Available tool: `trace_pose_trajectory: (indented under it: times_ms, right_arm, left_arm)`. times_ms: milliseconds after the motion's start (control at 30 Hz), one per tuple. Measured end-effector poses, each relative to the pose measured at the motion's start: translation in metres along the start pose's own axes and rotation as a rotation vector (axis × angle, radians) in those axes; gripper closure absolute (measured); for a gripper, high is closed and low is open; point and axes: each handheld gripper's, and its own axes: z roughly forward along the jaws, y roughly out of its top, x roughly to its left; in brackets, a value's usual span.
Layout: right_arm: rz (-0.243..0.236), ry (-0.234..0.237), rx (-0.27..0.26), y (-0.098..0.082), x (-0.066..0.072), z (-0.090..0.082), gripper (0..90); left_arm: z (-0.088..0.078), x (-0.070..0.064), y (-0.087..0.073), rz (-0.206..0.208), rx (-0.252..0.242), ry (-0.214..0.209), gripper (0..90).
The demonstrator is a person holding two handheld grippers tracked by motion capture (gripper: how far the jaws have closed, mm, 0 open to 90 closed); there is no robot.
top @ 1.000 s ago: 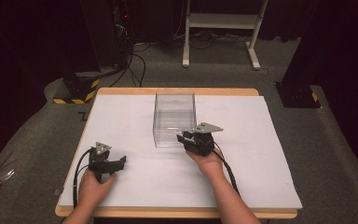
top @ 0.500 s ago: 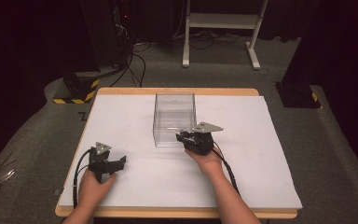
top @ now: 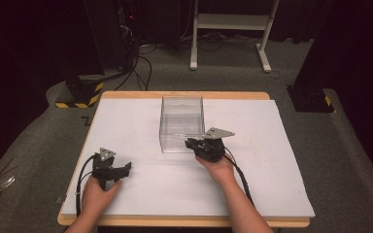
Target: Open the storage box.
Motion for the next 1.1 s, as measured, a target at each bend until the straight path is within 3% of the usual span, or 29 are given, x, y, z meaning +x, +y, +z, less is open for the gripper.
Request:
trace_pose_trajectory:
  times_ms: [1100]
  right_arm:
    - [-0.018,0.050,-0.004,-0.017,0.021,-0.025,82.7]
  left_arm:
    - [0.000,0.000,0.000,0.002,-0.001,0.002,14.1]
